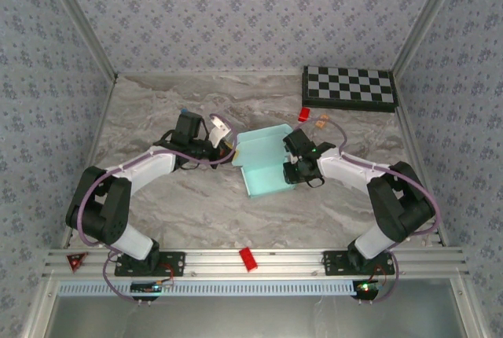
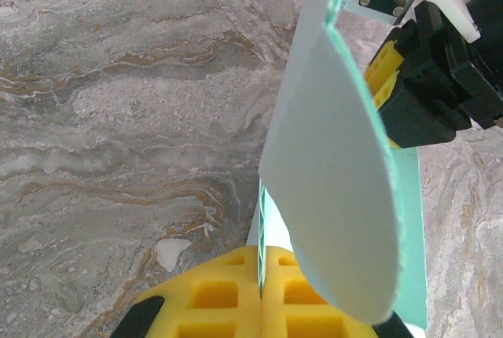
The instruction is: Fold the paper box
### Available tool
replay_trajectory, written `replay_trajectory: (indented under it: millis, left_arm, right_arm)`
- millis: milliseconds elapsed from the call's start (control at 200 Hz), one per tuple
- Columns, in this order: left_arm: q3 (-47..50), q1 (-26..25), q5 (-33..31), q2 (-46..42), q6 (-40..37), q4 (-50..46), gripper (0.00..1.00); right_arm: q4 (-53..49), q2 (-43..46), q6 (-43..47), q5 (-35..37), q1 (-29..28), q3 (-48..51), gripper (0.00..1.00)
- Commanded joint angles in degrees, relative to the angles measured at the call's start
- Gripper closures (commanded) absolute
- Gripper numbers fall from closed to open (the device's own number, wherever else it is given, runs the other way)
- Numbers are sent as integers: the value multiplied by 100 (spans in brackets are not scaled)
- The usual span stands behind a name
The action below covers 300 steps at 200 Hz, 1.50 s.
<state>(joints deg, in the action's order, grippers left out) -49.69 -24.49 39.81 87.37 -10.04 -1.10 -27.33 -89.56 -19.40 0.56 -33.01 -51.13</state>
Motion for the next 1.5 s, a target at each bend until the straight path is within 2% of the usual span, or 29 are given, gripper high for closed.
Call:
replay_trajectory:
  millis: [0, 755, 1494]
  left_arm:
    - [-85, 4, 108, -131, -72, 101, 100]
    - [-108, 8, 72, -128, -112, 62, 100]
    - [-225, 42, 67, -141, -254, -75, 100]
  right_arm:
    - [-268, -50, 85, -130, 32, 51, 71]
    - [-503, -283, 52, 384, -41, 3, 84]
    - [-1054, -816, -278, 1216, -253, -282, 86]
